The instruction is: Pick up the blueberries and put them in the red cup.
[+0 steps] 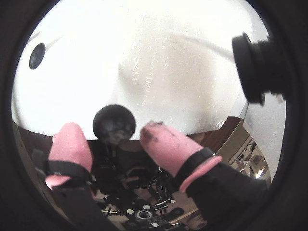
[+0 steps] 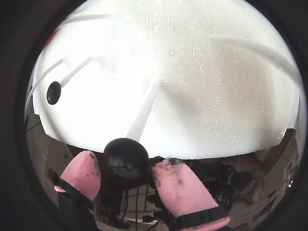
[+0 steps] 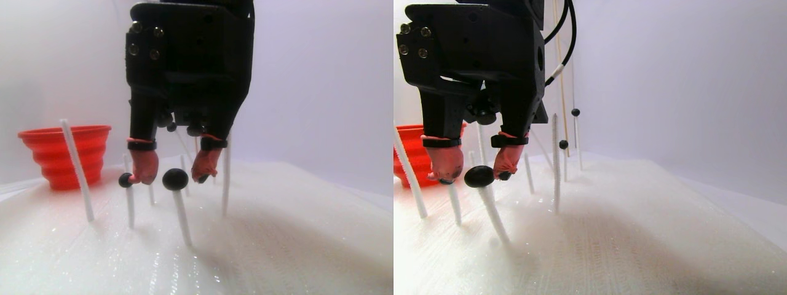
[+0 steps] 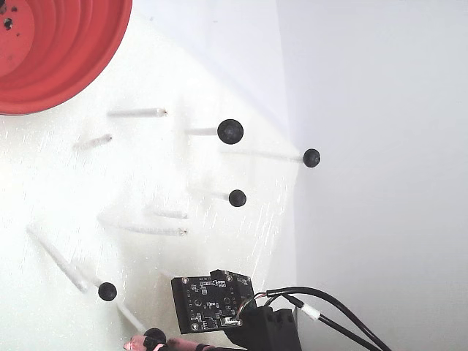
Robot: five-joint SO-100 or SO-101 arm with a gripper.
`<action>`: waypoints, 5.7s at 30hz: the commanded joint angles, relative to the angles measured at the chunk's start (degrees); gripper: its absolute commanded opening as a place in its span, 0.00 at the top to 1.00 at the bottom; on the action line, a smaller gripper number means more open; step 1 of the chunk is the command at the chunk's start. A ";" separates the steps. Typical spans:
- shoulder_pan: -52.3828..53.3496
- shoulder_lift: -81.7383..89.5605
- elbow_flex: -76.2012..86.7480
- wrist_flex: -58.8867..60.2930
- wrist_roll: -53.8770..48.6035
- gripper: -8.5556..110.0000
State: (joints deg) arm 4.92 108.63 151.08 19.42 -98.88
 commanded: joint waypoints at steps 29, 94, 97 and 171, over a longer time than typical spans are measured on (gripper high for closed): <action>-1.05 -4.22 -2.29 -5.62 1.76 0.78; -6.86 17.40 -1.14 4.22 -0.70 0.81; -7.91 18.19 -2.46 4.83 -0.79 0.81; -31.20 -9.67 -31.64 -20.39 -5.01 0.80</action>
State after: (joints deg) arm -24.70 98.17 125.16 0.70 -103.62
